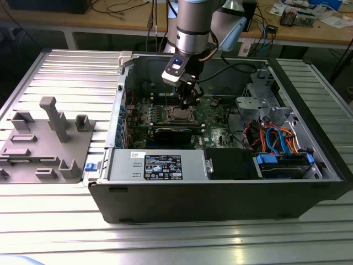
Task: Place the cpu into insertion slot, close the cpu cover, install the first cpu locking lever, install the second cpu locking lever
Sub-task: 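Install the first cpu locking lever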
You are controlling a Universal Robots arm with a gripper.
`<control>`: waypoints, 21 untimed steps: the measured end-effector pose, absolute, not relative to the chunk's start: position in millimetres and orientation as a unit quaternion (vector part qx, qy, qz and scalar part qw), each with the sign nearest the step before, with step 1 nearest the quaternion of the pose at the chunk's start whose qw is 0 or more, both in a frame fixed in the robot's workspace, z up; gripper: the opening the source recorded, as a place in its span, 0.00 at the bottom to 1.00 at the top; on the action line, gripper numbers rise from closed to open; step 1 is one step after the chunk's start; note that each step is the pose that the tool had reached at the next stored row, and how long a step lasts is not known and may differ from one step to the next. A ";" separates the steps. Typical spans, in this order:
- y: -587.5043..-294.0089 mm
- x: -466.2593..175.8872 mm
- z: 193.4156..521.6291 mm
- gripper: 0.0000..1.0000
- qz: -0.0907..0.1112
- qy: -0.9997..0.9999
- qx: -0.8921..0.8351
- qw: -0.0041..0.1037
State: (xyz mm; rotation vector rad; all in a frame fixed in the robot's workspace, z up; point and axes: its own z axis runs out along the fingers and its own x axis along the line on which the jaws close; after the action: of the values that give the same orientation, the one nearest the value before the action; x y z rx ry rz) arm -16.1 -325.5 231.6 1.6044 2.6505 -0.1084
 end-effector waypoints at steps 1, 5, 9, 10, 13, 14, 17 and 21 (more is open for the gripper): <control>-325.5 -16.1 231.6 0.11 -0.035 0.855 0.517 0.021; -325.5 -16.1 231.6 0.11 -0.035 0.858 0.512 0.021; -325.5 -16.1 231.6 0.11 -0.035 0.860 0.508 0.021; -325.5 -16.1 231.6 0.11 -0.035 0.861 0.507 0.021; -325.5 -16.1 231.6 0.11 -0.035 0.863 0.504 0.021; -325.5 -16.1 231.6 0.11 -0.035 0.863 0.503 0.021; -325.5 -16.1 231.6 0.11 -0.034 0.867 0.496 0.022; -325.5 -16.1 231.6 0.11 -0.034 0.872 0.487 0.022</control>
State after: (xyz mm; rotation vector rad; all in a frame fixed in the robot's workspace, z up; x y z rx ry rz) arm -16.1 -325.5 231.6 1.5099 2.7028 -0.1060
